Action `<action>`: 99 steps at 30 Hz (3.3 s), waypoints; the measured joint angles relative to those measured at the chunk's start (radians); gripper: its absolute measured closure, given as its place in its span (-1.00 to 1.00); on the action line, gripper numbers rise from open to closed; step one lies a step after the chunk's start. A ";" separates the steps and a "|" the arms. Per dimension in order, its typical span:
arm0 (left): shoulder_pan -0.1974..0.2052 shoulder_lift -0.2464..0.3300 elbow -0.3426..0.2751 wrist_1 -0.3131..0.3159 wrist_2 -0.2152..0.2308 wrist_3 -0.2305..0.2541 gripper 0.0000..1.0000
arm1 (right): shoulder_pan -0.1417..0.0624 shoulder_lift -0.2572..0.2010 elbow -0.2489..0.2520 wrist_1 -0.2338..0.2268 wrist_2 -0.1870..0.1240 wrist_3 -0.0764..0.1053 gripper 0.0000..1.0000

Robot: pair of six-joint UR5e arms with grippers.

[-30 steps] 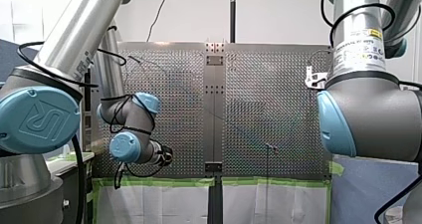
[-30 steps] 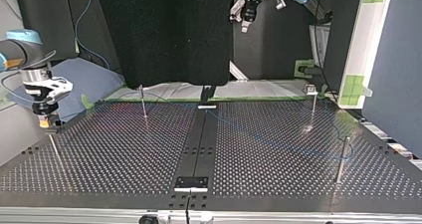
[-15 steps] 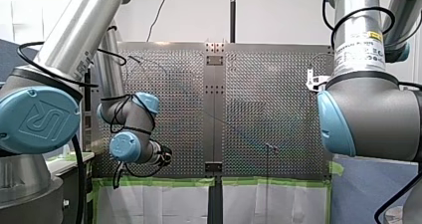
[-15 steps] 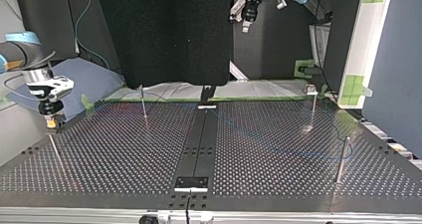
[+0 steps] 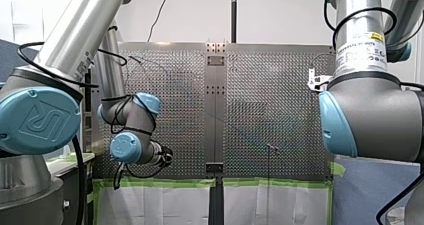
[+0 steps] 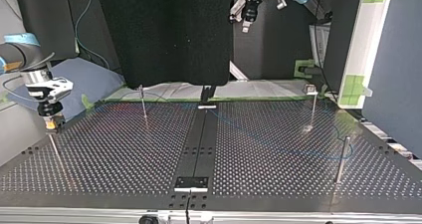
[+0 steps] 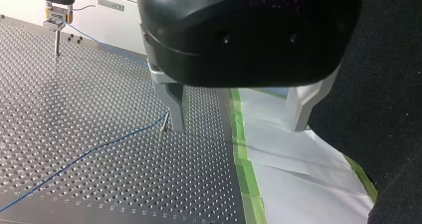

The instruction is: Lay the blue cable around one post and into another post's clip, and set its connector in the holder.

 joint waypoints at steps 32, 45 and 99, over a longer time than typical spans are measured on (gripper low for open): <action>0.001 0.000 0.001 0.000 0.000 0.001 -1.00 | -0.001 0.023 -0.020 -0.043 -0.013 0.037 1.00; 0.002 0.000 0.007 -0.010 0.000 0.001 -1.00 | -0.001 0.026 -0.044 -0.031 -0.019 0.040 1.00; 0.003 0.000 0.009 -0.007 0.000 0.001 -1.00 | 0.009 0.034 -0.047 -0.049 -0.006 0.035 -0.97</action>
